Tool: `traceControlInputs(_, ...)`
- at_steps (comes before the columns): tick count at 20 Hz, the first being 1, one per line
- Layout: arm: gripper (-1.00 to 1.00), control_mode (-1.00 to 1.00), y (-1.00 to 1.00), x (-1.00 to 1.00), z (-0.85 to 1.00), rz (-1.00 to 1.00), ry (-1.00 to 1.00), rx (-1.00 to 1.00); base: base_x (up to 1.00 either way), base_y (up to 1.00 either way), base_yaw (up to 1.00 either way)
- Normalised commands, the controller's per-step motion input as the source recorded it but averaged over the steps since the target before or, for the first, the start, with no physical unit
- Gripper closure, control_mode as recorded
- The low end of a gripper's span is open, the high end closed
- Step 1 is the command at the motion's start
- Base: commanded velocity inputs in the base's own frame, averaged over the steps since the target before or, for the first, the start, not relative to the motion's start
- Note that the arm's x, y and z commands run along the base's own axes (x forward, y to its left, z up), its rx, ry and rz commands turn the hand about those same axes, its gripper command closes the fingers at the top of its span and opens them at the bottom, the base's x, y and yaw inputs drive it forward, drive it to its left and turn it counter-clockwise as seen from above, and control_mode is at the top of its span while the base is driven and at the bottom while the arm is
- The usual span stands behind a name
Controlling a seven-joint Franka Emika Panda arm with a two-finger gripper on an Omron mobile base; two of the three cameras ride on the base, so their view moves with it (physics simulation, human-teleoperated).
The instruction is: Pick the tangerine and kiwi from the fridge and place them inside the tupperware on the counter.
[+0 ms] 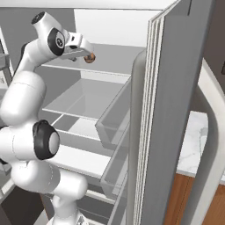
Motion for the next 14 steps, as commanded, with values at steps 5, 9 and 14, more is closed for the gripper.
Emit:
traceControlInputs(5, -1.0, -1.0, -0.05, 0.18, -0.03, 0.0, 0.0, 0.0, 0.0, 0.0, 0.0)
traceControlInputs(9, -1.0, -1.0, -0.03, 0.17, -0.04, 0.0, 0.0, 0.0, 0.0, 0.0, 0.0)
traceControlInputs(14, -1.0, -1.0, 0.0, 0.21, -0.04, 0.0, 0.0, 0.04, 0.0, 0.0, 0.0)
